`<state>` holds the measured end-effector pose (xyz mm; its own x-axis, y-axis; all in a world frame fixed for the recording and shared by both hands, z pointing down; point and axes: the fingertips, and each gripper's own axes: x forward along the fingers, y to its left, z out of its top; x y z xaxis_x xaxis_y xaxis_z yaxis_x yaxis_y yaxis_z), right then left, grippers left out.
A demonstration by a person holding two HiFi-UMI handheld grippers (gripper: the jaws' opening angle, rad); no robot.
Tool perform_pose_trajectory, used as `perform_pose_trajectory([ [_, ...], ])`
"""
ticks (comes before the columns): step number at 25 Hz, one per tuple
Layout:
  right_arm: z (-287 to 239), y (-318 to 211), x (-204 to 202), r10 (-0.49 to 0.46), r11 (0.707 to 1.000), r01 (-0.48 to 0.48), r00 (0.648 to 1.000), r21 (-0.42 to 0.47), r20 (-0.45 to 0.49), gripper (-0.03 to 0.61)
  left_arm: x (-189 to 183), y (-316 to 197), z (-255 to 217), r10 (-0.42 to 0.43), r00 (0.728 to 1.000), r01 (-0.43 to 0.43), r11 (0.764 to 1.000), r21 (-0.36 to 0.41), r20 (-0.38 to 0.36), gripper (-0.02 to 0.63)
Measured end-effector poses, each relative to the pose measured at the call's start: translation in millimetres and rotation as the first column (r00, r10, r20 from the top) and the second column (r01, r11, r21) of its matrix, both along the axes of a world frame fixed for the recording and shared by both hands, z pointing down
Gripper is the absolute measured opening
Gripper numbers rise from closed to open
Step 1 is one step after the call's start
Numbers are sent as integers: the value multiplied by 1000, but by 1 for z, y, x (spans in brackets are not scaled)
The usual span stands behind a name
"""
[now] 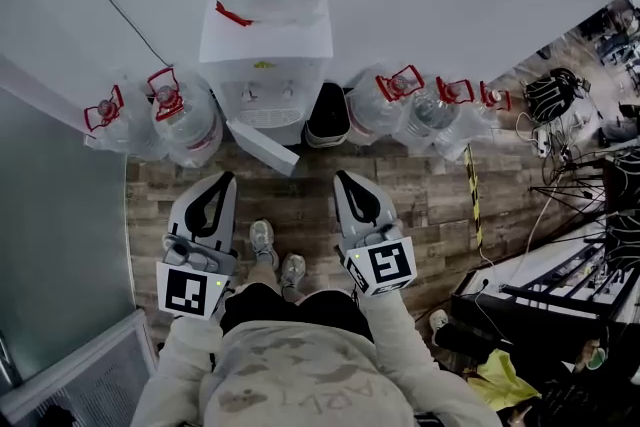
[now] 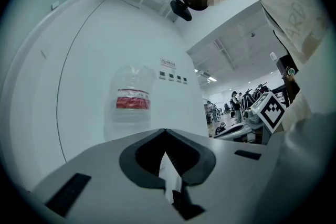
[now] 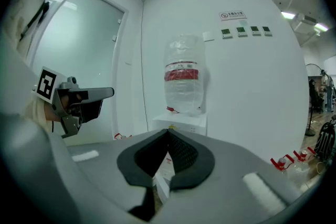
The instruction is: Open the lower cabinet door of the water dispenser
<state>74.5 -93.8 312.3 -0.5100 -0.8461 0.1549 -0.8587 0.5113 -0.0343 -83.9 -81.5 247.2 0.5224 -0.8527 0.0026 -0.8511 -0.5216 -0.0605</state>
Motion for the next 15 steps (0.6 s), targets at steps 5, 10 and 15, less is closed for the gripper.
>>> perform_pose_trajectory([
  [5, -30, 10, 5, -9, 999, 9, 1000, 52, -5, 9, 8, 8, -20, 3, 1000, -3, 1000, 28, 2, 3],
  [10, -62, 15, 11, -6, 993, 7, 1000, 114, -4, 9, 12, 12, -42, 0, 1000, 1, 998, 62, -4, 3],
  [15, -86, 22, 16, -7, 985, 8, 1000, 172, -9, 9, 16, 19, -56, -3, 1000, 4, 996, 87, -10, 3],
])
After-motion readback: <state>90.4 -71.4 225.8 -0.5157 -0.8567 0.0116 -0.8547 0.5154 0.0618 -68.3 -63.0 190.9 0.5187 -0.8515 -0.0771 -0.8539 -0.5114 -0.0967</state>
